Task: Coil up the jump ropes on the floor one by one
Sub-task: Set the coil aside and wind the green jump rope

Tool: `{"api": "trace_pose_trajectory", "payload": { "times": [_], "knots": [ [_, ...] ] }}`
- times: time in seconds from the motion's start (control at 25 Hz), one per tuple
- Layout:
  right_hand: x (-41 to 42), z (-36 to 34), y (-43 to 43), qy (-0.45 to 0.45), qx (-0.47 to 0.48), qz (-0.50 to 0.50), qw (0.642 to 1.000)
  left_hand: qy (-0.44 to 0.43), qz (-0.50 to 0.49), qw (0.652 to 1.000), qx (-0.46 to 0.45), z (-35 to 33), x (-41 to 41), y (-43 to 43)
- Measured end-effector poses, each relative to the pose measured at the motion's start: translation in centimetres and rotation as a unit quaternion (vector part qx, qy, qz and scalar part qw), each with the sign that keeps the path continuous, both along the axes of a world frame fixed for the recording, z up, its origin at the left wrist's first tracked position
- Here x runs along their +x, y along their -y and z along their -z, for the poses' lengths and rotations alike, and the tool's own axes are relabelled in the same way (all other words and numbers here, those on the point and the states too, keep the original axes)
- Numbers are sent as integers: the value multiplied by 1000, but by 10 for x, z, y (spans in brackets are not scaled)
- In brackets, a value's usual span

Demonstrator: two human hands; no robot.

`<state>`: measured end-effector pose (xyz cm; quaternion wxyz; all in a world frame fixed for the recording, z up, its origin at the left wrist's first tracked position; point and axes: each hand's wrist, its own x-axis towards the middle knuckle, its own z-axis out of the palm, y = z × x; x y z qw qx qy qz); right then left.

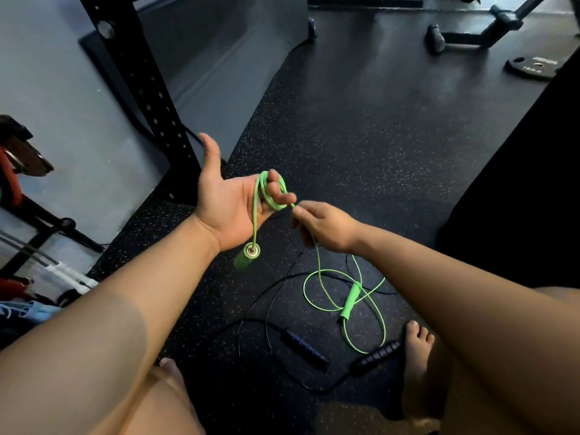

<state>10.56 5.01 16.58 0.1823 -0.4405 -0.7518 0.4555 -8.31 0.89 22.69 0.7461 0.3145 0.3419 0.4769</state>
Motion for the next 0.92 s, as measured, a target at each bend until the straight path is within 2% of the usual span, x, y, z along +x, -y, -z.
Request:
{"api": "trace_pose_trajectory", "payload": {
  "times": [0.12,0.24,0.32,0.4,0.52,0.64,0.8,0.92],
  "knots": [
    [-5,4,8,97,-44,-61,992,38,-78,996,22,3,-4,-3],
    [-8,-5,13,173,-35,-122,977,53,-144,987,38,7,-8,-10],
    [-11,-18,16,201,21,-151,968,-10,-167,985,38,12,-11,-15],
    [-14,-33,15,207,99,-156,961,-130,-155,979,24,17,-10,-16],
    [-15,-53,9,172,199,-137,955,-278,-44,959,8,24,-8,-14],
    [-5,-64,-3,130,229,-110,958,-322,105,941,22,24,-3,-7],
    [8,-58,-21,-7,175,-58,983,-275,181,944,-15,10,2,3],
    [12,-37,-27,-63,124,-2,990,-198,146,969,-11,-1,4,5]
  ]
}}
